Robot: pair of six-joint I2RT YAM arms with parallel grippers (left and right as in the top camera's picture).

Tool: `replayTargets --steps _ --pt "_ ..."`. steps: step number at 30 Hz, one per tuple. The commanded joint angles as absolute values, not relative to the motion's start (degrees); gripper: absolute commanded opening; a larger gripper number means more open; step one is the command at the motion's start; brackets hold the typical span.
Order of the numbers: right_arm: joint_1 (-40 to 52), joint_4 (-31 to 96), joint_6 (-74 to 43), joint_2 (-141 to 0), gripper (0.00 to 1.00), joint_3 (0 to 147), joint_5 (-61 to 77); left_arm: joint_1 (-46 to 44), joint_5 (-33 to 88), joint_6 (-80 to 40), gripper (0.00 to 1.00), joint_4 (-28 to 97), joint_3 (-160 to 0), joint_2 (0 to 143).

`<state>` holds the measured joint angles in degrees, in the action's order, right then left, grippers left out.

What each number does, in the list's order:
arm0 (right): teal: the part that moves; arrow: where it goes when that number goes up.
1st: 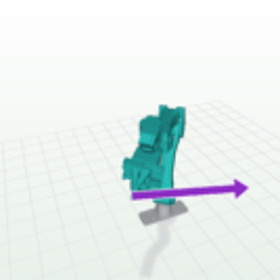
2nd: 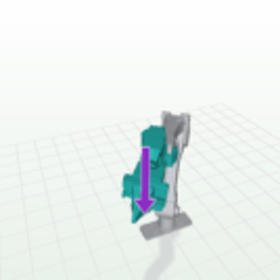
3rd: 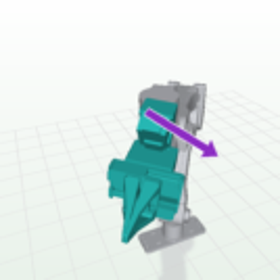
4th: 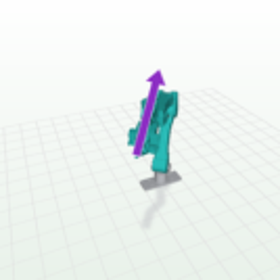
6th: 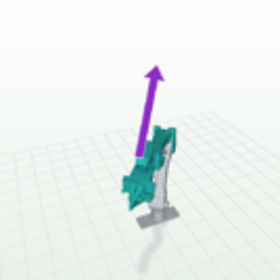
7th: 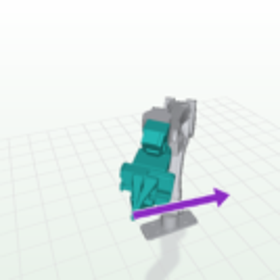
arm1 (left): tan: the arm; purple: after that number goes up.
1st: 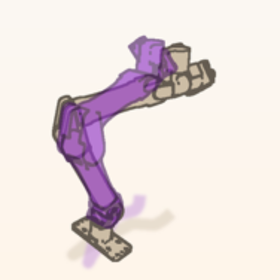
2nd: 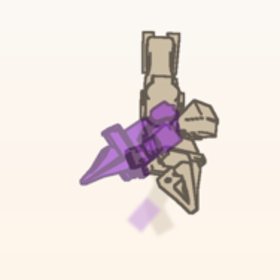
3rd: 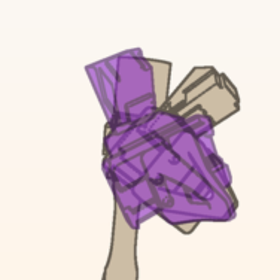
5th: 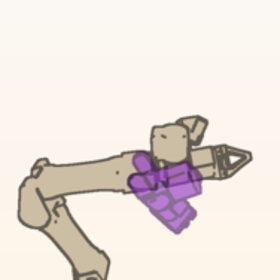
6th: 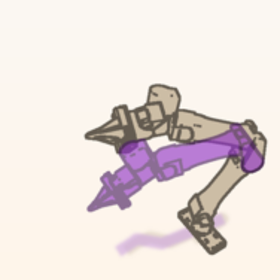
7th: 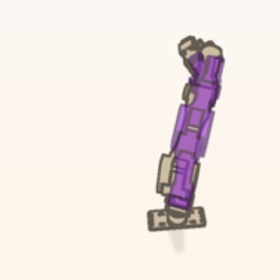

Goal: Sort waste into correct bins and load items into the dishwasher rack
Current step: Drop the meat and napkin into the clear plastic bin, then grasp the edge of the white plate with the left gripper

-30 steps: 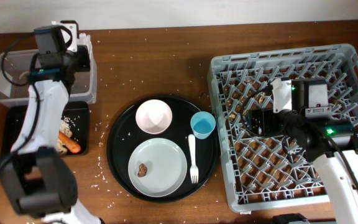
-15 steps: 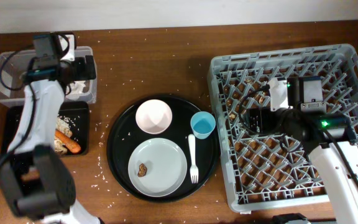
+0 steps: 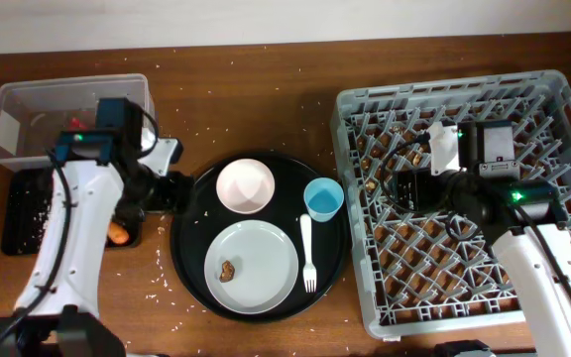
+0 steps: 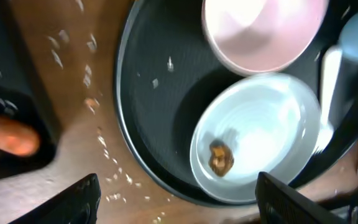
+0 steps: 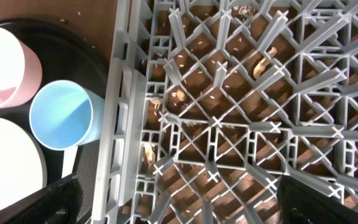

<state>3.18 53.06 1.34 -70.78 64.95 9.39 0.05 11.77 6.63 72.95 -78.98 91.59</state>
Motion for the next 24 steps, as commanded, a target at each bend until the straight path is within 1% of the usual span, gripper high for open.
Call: replayTargets --steps 1,3,5,8,10,12,13,15,16,17,20,21,24 --pt "3.0 53.1 1.1 -70.8 0.99 65.8 9.9 -1.2 15.3 7.0 0.77 66.9 -69.3 91.8" --pt "3.0 53.1 1.1 -70.8 0.99 65.8 9.9 -3.7 15.3 7.0 0.76 58.5 -62.9 91.8" --pt "3.0 53.1 1.1 -70.8 0.99 65.8 9.9 -6.5 15.5 7.0 0.72 50.8 -56.9 91.8" --pt "3.0 53.1 1.1 -70.8 0.98 65.8 9.9 -8.6 15.5 7.0 0.63 46.0 -52.6 91.8" --pt "3.0 53.1 1.1 -70.8 0.99 65.8 9.9 -9.1 15.5 6.9 0.61 41.3 -49.3 91.8" --pt "3.0 53.1 1.1 -70.8 0.99 65.8 9.9 -9.1 15.5 6.7 0.55 38.4 -47.2 91.8" --pt "3.0 53.1 1.1 -70.8 0.99 65.8 9.9 -9.1 15.5 6.7 0.50 37.0 -46.3 91.8" --pt "3.0 53.1 1.1 -70.8 0.99 65.8 9.9 -9.1 15.5 6.6 0.34 36.4 -45.7 91.8" --pt "3.0 53.1 1.1 -70.8 0.98 65.8 9.9 -9.1 15.5 5.6 0.32 36.4 -45.7 91.8" --pt "3.0 53.1 1.1 -70.8 0.99 65.8 9.9 -9.1 15.5 5.4 0.26 36.4 -45.7 91.8" --pt "3.0 53.1 1.1 -70.8 0.99 65.8 9.9 -9.1 15.5 2.1 0.02 36.5 -45.7 91.8" --pt "3.0 53.1 1.1 -70.8 0.99 65.8 9.9 -9.1 15.5 2.2 0.01 36.5 -45.6 91.8" --pt "3.0 53.1 1.1 -70.8 0.98 65.8 9.9 -9.1 15.5 2.2 0.01 36.7 -45.6 91.8"
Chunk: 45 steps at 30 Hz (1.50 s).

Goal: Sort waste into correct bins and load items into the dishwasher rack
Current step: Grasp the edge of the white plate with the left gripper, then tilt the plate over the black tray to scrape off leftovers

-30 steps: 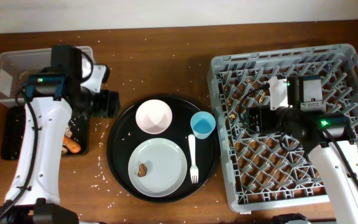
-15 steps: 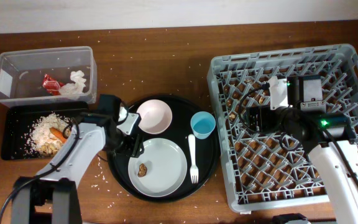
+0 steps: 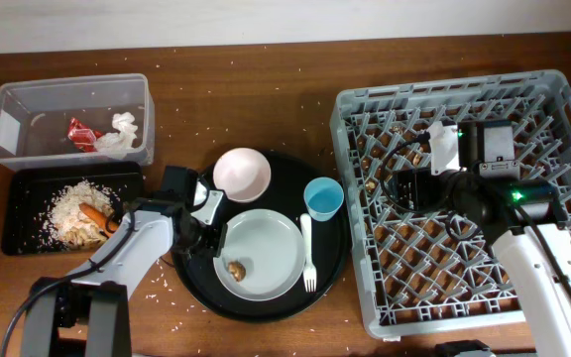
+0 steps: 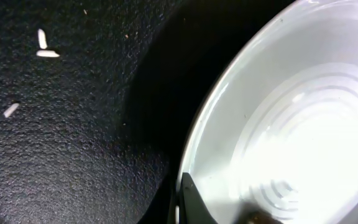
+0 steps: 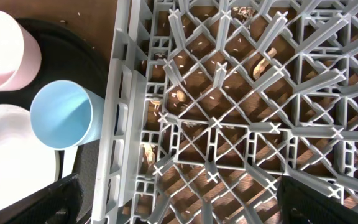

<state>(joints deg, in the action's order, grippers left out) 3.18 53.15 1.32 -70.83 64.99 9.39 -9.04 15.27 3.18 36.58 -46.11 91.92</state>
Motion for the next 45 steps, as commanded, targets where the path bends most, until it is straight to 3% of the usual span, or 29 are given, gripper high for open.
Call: replayTargets --steps 1,5,11,19,34,38,45 --pt "3.0 53.2 1.1 -70.8 0.99 65.8 9.9 -9.1 15.5 2.2 0.01 36.7 -45.6 91.8" --pt "3.0 53.1 1.1 -70.8 0.98 65.8 9.9 -9.1 18.1 2.9 0.00 38.4 -46.3 91.4" --pt "3.0 53.1 1.1 -70.8 0.99 65.8 9.9 -9.1 19.9 3.6 0.00 50.4 -57.8 86.7" --pt "3.0 53.1 1.1 -70.8 0.99 65.8 9.9 -5.6 -1.7 3.0 0.00 58.6 -68.4 82.3" --pt "3.0 52.7 1.1 -70.8 0.98 65.8 9.9 27.7 -2.0 2.6 0.00 52.6 -68.4 82.3" --pt "3.0 52.7 1.1 -70.8 0.98 65.8 9.9 32.9 -3.8 2.6 0.00 48.4 -68.6 82.3" --pt "3.0 52.5 1.1 -70.9 0.99 65.8 9.9 34.0 -20.8 4.9 0.00 36.8 -70.1 82.3"
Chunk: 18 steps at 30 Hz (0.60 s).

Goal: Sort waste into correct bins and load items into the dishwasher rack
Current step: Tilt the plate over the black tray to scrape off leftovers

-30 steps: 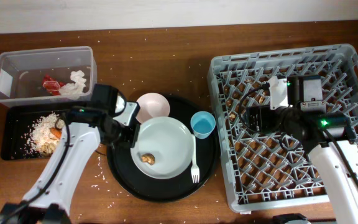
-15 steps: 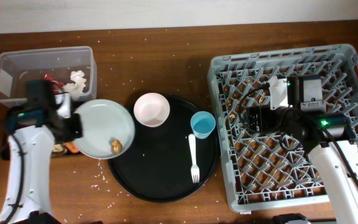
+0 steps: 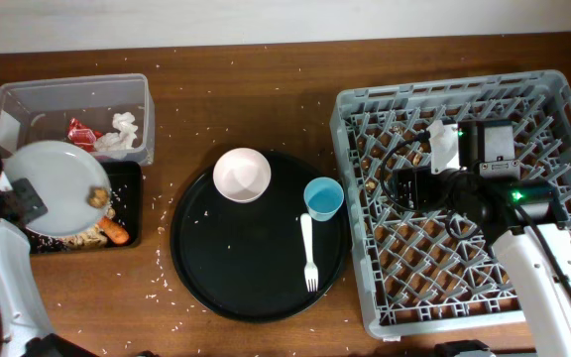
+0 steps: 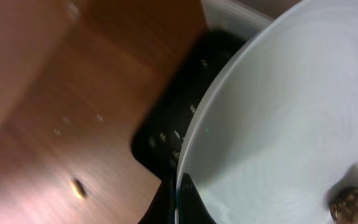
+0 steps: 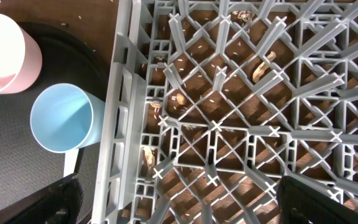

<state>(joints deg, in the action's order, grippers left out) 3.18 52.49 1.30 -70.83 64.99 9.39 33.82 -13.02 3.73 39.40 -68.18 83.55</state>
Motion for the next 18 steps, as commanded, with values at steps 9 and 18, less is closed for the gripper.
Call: replayTargets --steps 9,18 --pt "3.0 52.8 1.1 -72.4 0.99 65.8 9.9 33.6 -32.5 25.7 0.00 20.3 -70.1 82.3" --pt "3.0 52.1 1.1 -76.8 0.99 65.8 9.9 27.3 -36.9 39.8 0.00 16.2 -70.1 82.4"
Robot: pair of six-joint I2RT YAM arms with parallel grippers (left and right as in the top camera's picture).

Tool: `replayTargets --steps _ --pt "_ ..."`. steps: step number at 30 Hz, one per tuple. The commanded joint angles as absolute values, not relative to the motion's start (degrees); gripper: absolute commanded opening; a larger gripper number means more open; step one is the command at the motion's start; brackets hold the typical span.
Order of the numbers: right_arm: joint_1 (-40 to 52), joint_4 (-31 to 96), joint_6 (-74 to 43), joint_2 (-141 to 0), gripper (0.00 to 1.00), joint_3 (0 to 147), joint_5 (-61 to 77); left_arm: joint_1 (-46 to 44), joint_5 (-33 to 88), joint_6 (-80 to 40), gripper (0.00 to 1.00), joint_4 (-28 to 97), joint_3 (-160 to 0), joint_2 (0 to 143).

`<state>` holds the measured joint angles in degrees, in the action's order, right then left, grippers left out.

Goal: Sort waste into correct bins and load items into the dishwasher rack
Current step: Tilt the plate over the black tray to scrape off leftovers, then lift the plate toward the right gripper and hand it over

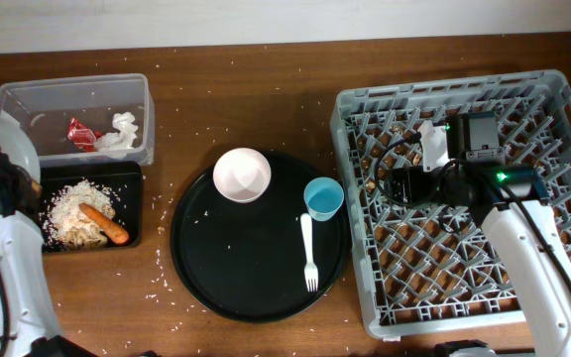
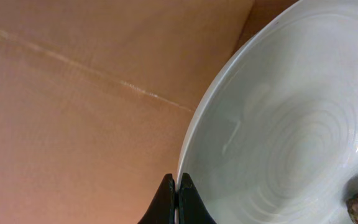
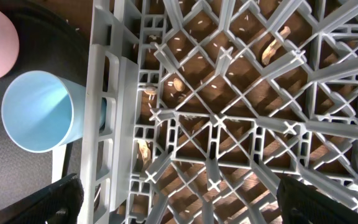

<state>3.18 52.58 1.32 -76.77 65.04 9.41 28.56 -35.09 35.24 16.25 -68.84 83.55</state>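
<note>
A pale plate (image 2: 291, 124) fills the left wrist view, with a brown food morsel still on it at the lower right. My left gripper (image 2: 176, 196) is shut on its rim. In the overhead view the plate (image 1: 15, 147) stands steeply tilted at the far left, beside the black food bin (image 1: 23, 236). A pink bowl (image 1: 243, 175), a blue cup (image 1: 323, 198) and a white fork (image 1: 307, 253) sit on the round black tray (image 1: 226, 268). My right gripper (image 3: 179, 205) hangs open over the grey rack's (image 1: 553, 99) left side.
A clear bin (image 1: 72, 94) with wrappers stands at the back left. The black food bin holds rice and a carrot (image 1: 102, 223). Rice grains litter the table. Food scraps lie under the rack's grid (image 3: 272, 50).
The plate, held fairly flat over the black food bin before, now stands steeply tilted at that bin's left end. The rice and carrot show again. My right arm has shifted slightly over the rack.
My left gripper was open at the round tray's left edge while the plate with its morsel lay on the tray. Then it was at the plate's left rim. Later it held the plate over the black food bin, and now holds it steeply tilted.
</note>
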Motion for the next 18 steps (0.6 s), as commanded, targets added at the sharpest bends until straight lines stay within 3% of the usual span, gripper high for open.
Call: replayTargets --steps 1,6,12,18 --pt "3.0 51.8 1.1 -76.8 0.99 65.8 9.9 26.6 -36.9 40.0 0.00 17.3 -70.1 82.4" --pt "3.0 51.0 1.1 -76.8 0.98 65.8 9.9 25.2 -39.3 41.8 0.00 19.2 -70.1 83.0" --pt "3.0 50.4 1.1 -76.8 0.99 65.8 9.9 17.9 -50.1 35.9 0.01 17.9 -69.8 83.3" --pt "3.0 50.5 1.1 -76.8 0.99 65.8 9.9 17.1 -52.8 29.5 0.00 17.9 -69.8 83.2"
